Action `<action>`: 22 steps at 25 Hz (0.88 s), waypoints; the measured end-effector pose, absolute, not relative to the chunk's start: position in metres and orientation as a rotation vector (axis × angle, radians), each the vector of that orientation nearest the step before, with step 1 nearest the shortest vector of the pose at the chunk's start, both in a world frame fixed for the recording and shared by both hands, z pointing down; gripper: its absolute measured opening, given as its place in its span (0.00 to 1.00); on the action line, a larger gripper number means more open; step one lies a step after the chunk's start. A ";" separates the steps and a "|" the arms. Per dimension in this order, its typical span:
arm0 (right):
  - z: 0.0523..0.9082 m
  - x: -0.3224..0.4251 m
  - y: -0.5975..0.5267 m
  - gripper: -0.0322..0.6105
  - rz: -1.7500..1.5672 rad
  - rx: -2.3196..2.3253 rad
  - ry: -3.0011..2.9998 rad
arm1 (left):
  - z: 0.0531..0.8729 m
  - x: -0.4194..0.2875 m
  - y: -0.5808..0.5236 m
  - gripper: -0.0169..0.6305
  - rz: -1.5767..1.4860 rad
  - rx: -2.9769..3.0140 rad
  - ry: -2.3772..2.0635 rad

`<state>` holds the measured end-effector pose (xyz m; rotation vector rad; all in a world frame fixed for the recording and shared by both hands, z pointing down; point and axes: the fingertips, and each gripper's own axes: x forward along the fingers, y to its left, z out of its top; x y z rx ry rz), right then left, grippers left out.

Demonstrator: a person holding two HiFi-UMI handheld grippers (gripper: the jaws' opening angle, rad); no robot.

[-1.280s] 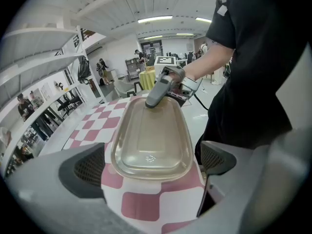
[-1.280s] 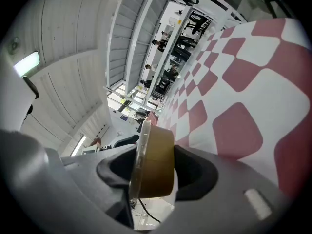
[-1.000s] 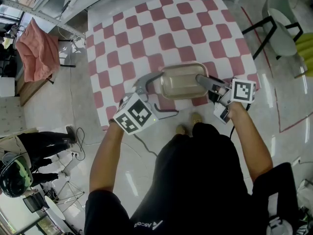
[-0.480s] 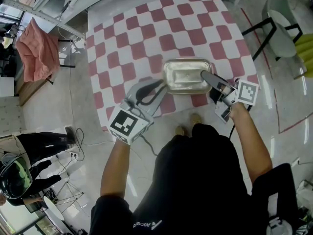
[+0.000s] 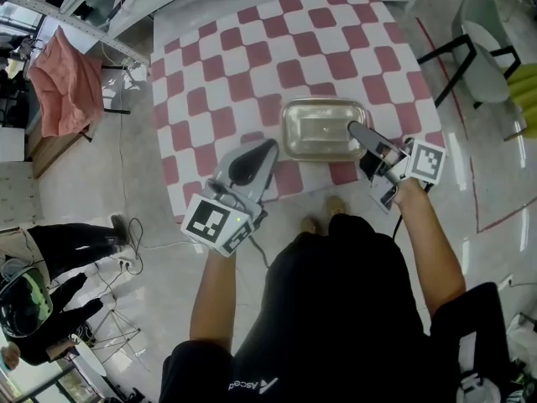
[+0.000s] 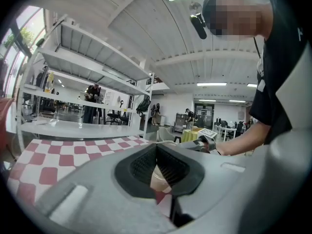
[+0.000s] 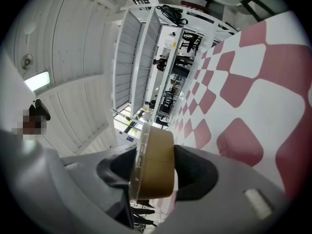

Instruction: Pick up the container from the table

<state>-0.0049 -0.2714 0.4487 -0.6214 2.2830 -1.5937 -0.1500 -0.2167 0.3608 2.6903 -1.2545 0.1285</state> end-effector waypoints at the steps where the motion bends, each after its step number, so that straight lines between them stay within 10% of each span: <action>1: 0.448 -0.005 -0.271 0.40 -1.592 -0.616 2.286 | 0.360 -0.151 -0.216 0.05 0.105 2.680 -1.265; 22: 0.441 -0.017 -0.263 0.40 -1.594 -0.565 2.316 | 0.347 -0.151 -0.205 0.05 0.034 2.674 -1.366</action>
